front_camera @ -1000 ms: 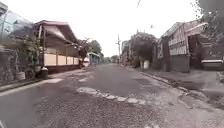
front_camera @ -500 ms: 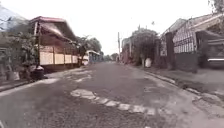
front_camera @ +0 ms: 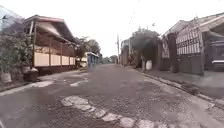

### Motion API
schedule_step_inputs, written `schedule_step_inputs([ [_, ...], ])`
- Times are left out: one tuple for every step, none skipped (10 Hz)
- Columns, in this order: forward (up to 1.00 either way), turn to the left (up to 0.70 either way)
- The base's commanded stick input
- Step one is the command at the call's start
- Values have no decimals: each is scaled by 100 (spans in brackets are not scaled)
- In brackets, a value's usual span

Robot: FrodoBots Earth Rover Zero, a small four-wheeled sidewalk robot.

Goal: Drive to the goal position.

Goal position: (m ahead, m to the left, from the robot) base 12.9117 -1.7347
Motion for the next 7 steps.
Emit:
schedule_step_inputs([
  [70,1],
  [70,0],
  [70,0],
  [70,0],
  [70,0],
  [70,0],
  [70,0],
])
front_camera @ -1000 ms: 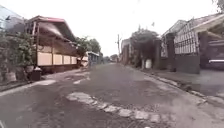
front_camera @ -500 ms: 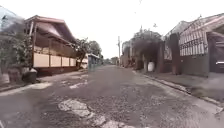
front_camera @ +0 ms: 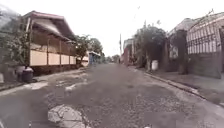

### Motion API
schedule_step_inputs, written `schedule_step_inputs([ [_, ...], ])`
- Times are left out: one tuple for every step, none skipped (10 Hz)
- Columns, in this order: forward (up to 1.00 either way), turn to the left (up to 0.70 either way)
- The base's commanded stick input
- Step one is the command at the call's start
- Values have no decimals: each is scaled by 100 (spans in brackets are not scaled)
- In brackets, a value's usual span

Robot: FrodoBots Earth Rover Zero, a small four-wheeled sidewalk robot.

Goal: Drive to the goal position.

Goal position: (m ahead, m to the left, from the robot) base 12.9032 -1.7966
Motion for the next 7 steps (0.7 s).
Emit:
schedule_step_inputs([
  [70,0],
  [70,0],
  [70,0],
  [70,0],
  [70,0],
  [70,0],
  [70,0],
])
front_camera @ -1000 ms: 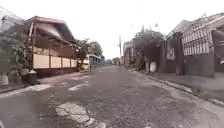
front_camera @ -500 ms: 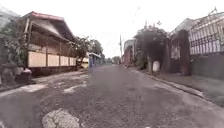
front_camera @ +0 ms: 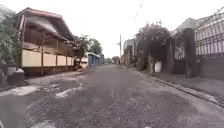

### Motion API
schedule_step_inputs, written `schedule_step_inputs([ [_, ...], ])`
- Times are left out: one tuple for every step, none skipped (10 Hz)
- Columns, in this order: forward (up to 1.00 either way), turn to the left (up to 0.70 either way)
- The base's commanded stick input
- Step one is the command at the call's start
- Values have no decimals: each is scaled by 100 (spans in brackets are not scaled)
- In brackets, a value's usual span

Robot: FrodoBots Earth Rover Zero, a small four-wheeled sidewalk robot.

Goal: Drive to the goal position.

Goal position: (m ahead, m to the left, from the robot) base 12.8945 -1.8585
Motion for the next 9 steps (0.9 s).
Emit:
schedule_step_inputs([
  [70,0],
  [70,0],
  [70,0],
  [70,0],
  [70,0],
  [100,0],
  [100,0],
  [100,0],
  [100,0],
])
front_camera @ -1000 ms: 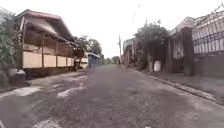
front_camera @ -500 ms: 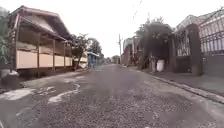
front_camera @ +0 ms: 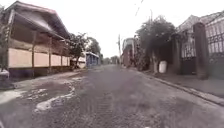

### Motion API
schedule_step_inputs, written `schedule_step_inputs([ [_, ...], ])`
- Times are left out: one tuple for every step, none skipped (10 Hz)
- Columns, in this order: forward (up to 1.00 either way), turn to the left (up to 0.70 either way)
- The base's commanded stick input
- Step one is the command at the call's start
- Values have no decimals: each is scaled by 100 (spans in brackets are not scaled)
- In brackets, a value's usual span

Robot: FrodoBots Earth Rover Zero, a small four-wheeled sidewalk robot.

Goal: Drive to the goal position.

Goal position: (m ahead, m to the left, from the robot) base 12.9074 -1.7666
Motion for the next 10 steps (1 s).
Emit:
schedule_step_inputs([
  [100,0],
  [100,0],
  [100,0],
  [100,0],
  [100,0],
  [100,0],
  [100,0],
  [100,0],
  [100,0],
  [100,0],
])
